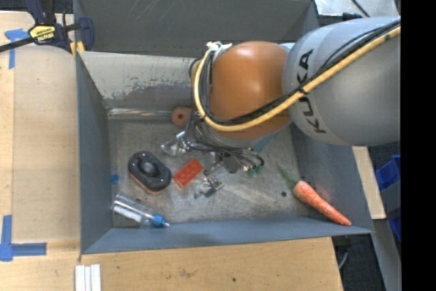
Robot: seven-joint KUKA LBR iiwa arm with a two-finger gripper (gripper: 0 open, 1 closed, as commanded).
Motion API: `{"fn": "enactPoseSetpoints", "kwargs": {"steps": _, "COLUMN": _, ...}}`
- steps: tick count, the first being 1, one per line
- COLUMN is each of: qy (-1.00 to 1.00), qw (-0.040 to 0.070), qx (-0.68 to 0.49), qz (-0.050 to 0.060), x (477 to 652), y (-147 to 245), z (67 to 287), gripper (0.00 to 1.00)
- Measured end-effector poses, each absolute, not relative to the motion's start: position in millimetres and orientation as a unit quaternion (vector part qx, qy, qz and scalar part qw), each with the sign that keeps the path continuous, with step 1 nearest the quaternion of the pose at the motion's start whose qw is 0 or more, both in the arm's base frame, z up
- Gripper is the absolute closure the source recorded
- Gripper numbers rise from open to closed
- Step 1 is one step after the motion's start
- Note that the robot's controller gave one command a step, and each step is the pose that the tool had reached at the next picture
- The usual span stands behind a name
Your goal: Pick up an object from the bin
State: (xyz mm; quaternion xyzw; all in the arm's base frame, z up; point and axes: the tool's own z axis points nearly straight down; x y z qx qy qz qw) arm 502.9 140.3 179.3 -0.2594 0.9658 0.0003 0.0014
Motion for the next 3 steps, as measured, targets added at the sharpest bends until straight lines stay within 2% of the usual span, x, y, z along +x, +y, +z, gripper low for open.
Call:
{"fn": "enactPoseSetpoints", "kwargs": {"steps": 1, "qy": 0.956, "qw": 0.004, "qx": -0.292, "qz": 0.000, "x": 536.4, "y": 129.1, "z": 162.6, "gripper": 0.00}}
{"fn": "enactPoseSetpoints", "kwargs": {"steps": 2, "qy": 0.916, "qw": 0.001, "qx": -0.402, "qz": -0.001, "x": 546.3, "y": 99.1, "z": 76.5, "gripper": 1.00}}
{"fn": "enactPoseSetpoints", "kwargs": {"steps": 3, "qy": 0.916, "qw": 0.001, "qx": -0.402, "qz": -0.001, "x": 546.4, "y": 99.1, "z": 76.5, "gripper": 1.00}}
